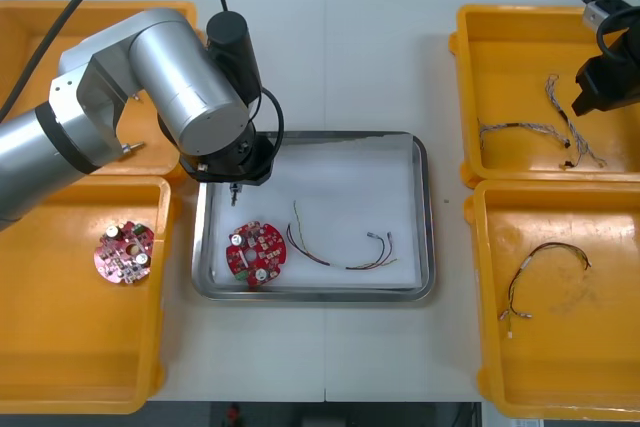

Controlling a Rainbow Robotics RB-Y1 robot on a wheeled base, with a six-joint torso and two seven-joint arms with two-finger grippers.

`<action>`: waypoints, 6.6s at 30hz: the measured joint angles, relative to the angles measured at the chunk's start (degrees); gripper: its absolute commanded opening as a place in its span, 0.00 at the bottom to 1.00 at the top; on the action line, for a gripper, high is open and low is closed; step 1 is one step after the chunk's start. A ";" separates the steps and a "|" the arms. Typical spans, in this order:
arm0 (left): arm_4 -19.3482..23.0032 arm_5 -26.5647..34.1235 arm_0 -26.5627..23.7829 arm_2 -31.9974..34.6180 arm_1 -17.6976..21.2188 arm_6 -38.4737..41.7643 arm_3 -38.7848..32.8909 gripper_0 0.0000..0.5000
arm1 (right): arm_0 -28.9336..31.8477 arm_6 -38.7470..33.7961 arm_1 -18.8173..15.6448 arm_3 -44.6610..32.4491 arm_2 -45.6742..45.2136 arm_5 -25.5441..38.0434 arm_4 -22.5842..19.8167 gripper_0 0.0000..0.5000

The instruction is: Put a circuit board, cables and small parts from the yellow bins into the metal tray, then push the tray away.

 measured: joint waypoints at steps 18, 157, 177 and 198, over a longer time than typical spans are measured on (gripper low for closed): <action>-0.04 -0.77 0.01 -0.96 -0.02 0.52 0.02 1.00 | -2.09 6.62 0.00 15.97 -3.47 -18.90 1.30 1.00; -7.86 -30.12 -7.95 21.63 -2.70 -9.58 54.46 0.00 | 0.54 8.69 9.99 -20.57 62.59 -17.68 -5.99 0.02; -7.92 -9.37 -7.66 26.91 -0.71 -13.48 39.50 0.00 | 0.45 7.23 9.99 -25.74 61.35 -11.90 -4.47 1.00; -8.06 6.56 -6.76 28.44 -0.26 -13.48 21.59 0.00 | 3.03 5.79 9.03 -50.25 37.56 3.92 -6.21 1.00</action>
